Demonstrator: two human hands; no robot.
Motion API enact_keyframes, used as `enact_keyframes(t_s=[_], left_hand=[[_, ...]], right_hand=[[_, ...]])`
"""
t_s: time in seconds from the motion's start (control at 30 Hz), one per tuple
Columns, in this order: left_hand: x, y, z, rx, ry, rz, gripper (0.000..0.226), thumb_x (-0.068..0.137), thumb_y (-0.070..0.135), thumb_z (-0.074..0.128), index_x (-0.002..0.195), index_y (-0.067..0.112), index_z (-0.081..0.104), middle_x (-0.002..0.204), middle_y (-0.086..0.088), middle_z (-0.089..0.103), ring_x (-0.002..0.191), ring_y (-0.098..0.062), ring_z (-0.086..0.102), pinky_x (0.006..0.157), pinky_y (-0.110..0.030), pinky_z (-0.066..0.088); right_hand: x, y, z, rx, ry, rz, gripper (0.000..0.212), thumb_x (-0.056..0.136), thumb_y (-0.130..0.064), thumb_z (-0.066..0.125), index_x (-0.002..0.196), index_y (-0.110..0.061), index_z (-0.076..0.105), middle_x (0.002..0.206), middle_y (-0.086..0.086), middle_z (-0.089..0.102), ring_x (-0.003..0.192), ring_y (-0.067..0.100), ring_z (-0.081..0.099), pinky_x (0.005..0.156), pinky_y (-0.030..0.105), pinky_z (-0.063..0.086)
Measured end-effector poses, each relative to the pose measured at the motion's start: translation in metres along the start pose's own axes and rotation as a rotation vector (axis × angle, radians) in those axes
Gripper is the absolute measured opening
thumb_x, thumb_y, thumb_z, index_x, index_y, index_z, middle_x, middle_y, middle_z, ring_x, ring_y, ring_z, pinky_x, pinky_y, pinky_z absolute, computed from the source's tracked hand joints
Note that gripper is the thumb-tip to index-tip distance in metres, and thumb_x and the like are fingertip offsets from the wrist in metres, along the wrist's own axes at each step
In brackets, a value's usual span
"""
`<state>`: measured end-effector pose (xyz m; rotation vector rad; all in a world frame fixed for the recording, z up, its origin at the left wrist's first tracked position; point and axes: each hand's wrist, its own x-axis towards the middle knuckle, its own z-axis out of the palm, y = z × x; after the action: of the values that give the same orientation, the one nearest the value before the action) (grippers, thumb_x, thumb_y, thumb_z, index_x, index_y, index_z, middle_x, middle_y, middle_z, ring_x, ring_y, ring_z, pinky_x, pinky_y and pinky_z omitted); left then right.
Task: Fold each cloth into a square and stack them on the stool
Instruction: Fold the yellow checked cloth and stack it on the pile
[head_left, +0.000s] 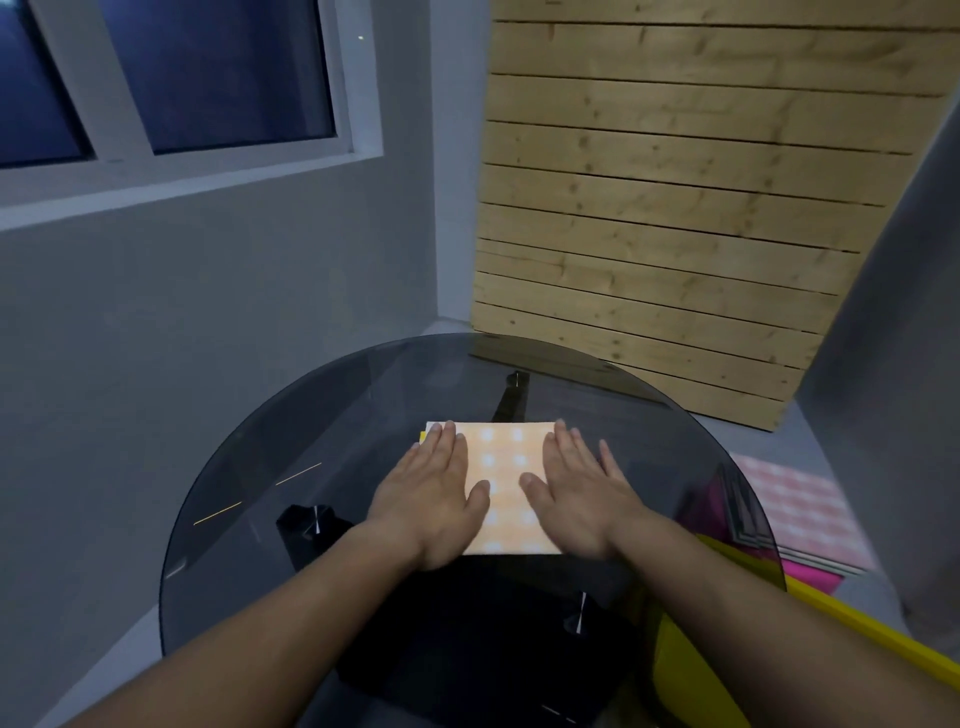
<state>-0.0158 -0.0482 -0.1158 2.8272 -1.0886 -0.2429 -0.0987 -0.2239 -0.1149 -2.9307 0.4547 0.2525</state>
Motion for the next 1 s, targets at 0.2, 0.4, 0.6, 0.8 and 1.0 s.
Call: enact_keyframes(t_s=[0.2, 0.4, 0.6, 0.8, 1.0], left_hand=[[-0.003, -0.004, -0.003, -0.477, 0.199, -0.058, 0.063, 0.098, 0.038, 0.049, 0.152, 0.016, 0.027, 0.168, -0.003, 0.005, 0.155, -0.02, 0.0, 0.124, -0.039, 0.014], [-0.012, -0.002, -0.012, -0.93, 0.271, -0.369, 0.057, 0.083, 0.022, 0.057, 0.139, 0.018, 0.047, 0.138, -0.003, 0.056, 0.119, -0.026, 0.058, 0.101, -0.041, 0.05], [-0.014, 0.001, -0.019, -0.955, 0.259, -0.361, 0.06, 0.089, 0.009, 0.058, 0.147, 0.013, 0.042, 0.146, -0.002, 0.05, 0.125, -0.022, 0.054, 0.095, -0.024, 0.04], [-0.019, -0.006, -0.034, -0.917, 0.272, -0.477, 0.032, 0.086, 0.005, 0.061, 0.106, 0.019, 0.041, 0.094, 0.007, 0.05, 0.091, -0.017, 0.052, 0.072, -0.024, 0.04], [-0.024, -0.002, -0.049, -0.909, 0.155, -0.506, 0.024, 0.082, 0.006, 0.076, 0.075, 0.011, 0.054, 0.081, -0.004, 0.058, 0.086, -0.026, 0.062, 0.076, -0.033, 0.052]], right_hand=[[-0.024, 0.011, -0.02, 0.463, 0.115, 0.12, 0.067, 0.102, -0.052, 0.026, 0.155, -0.012, 0.018, 0.162, 0.008, 0.021, 0.15, 0.023, 0.017, 0.114, 0.034, 0.02], [-0.026, 0.005, -0.025, 0.645, 0.142, 0.26, 0.037, 0.095, -0.044, 0.046, 0.12, -0.018, 0.055, 0.118, 0.003, 0.06, 0.114, 0.028, 0.057, 0.09, 0.035, 0.042], [-0.031, -0.007, -0.017, 0.56, 0.06, 0.258, 0.037, 0.088, -0.052, 0.035, 0.11, -0.027, 0.05, 0.12, 0.007, 0.054, 0.11, 0.036, 0.052, 0.096, 0.038, 0.042], [-0.04, -0.01, -0.042, 0.795, 0.158, 0.337, 0.059, 0.092, -0.028, 0.062, 0.143, -0.009, 0.04, 0.127, 0.007, 0.057, 0.117, 0.027, 0.056, 0.099, 0.035, 0.046], [-0.043, -0.018, -0.045, 0.962, 0.088, 0.402, 0.018, 0.089, -0.012, 0.069, 0.078, -0.01, 0.055, 0.078, 0.008, 0.066, 0.063, 0.018, 0.061, 0.055, 0.026, 0.046]])
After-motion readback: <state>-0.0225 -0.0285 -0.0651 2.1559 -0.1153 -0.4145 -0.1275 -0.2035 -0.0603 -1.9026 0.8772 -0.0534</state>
